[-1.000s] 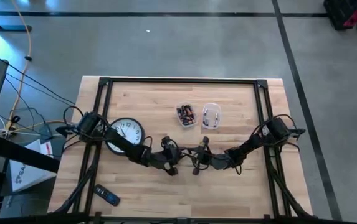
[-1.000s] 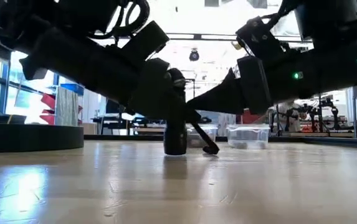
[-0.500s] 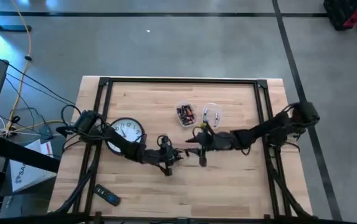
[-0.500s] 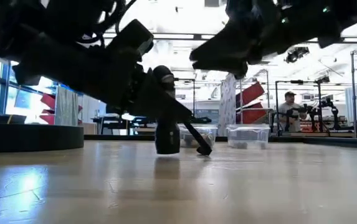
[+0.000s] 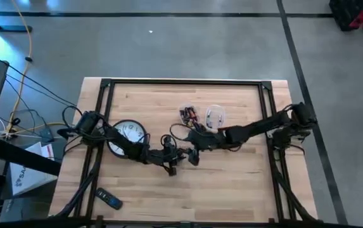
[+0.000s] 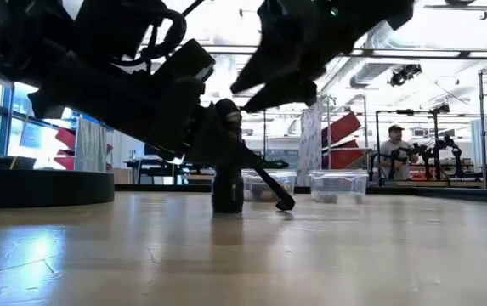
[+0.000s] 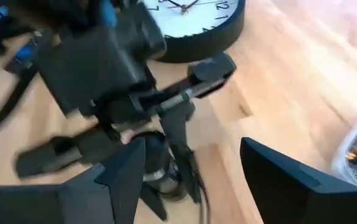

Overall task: Insert battery
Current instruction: Close the lid of the black flashlight

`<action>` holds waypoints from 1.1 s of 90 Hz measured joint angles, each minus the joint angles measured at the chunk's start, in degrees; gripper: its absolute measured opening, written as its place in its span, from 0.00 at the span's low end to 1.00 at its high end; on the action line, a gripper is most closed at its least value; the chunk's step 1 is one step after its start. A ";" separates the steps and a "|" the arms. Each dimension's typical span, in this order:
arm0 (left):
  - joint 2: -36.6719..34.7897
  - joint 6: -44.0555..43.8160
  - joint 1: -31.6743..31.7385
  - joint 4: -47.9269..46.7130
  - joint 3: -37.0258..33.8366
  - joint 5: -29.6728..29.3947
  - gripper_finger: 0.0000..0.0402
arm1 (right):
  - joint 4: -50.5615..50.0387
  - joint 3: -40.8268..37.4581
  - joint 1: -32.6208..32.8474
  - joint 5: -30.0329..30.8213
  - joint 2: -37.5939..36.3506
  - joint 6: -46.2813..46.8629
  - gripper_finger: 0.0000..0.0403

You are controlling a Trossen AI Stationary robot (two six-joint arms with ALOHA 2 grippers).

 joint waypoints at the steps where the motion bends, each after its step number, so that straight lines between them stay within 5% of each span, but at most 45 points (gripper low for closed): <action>1: 0.00 -0.01 0.00 -0.04 0.00 -0.05 0.25 | 0.05 0.10 -0.04 -0.38 0.00 0.20 0.57; 99: 0.07 -1.00 -0.06 -0.66 -0.02 -0.24 0.25 | 6.80 0.77 0.09 -3.30 6.10 2.07 0.56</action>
